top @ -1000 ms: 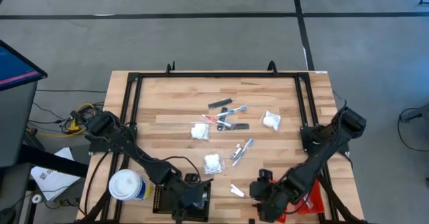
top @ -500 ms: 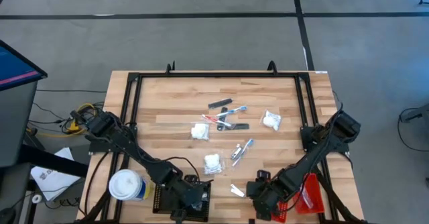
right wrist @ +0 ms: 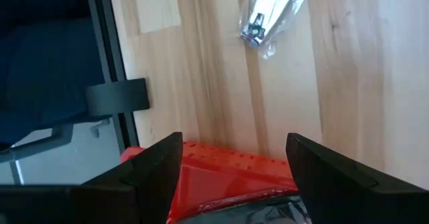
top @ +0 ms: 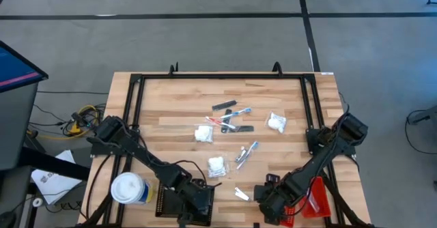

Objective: Pick & Place Travel size toiletries
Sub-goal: Put the nail cutter into the right black bin

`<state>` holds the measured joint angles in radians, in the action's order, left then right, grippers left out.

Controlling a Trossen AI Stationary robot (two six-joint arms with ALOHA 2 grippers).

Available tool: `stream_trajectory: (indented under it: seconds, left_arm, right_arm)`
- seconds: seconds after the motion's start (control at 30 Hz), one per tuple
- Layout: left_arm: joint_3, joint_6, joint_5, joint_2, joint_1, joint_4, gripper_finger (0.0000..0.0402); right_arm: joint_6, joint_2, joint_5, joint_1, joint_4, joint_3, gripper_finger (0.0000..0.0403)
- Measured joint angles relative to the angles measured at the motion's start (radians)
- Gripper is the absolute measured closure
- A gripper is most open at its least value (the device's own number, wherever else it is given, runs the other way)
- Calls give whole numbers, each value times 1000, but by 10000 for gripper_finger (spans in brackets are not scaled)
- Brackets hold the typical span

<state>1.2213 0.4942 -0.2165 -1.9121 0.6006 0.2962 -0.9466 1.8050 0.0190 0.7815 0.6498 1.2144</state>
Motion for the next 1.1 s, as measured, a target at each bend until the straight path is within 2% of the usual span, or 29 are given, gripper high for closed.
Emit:
stream_trajectory:
  seconds: [0.43,0.73,0.87,1.1]
  left_arm:
    - [5,3,2,11,-1,10,320]
    - [8,1,37,131,7,33,317]
    - [8,-14,73,172,17,37,316]
    - [8,-16,109,173,34,37,316]
  right_arm:
    - [13,-13,-18,8,34,0,143]
    - [121,-14,118,40,125,130,143]
    - [140,-14,123,53,126,153,143]
    - [138,23,101,63,82,151,143]
